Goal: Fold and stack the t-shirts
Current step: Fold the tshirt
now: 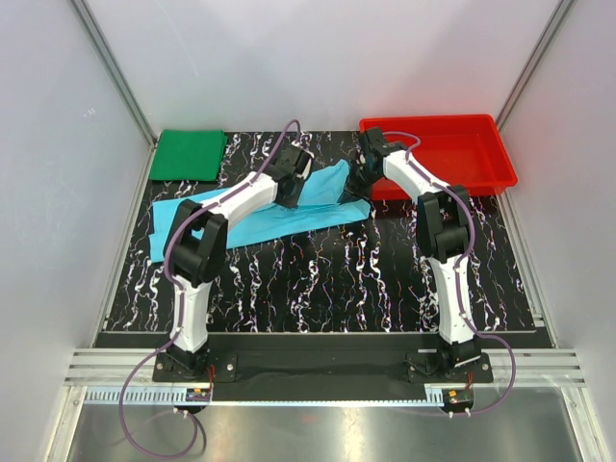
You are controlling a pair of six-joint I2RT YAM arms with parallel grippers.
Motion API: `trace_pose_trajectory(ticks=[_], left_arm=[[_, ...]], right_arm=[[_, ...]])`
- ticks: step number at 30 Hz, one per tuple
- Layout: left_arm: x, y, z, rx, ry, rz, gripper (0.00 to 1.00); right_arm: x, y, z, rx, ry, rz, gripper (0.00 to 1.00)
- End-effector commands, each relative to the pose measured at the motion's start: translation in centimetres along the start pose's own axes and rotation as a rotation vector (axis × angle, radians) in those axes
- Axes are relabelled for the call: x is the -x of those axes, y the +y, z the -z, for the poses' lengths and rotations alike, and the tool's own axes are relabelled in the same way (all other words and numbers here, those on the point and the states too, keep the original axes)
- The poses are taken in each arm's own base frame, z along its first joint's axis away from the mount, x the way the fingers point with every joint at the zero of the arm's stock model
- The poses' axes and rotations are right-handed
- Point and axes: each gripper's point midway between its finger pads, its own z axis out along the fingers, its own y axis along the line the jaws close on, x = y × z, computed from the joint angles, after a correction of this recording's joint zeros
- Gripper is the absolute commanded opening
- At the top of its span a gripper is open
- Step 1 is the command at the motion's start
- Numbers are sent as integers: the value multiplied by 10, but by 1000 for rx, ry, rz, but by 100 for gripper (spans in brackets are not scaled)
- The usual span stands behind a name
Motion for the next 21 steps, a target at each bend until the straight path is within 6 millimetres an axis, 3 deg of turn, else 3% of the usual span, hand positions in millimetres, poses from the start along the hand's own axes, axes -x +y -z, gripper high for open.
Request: trace_pose_trajectory(ticks=[1, 5, 10, 16, 21], left_arm=[[35, 11, 0, 60, -86, 14, 3], [54, 12, -5, 72, -130, 9, 3], [58, 10, -19, 78, -128, -7, 2], [56, 24, -28, 113, -128, 28, 2], [67, 41, -30, 132, -155, 67, 2]], right_arm=[[22, 18, 26, 35, -90, 30, 2], [30, 25, 30, 59, -121, 21, 1], [42, 34, 28, 100, -158, 17, 1], [60, 42, 23, 155, -204, -9, 0], [77, 58, 24, 218, -235, 11, 0]])
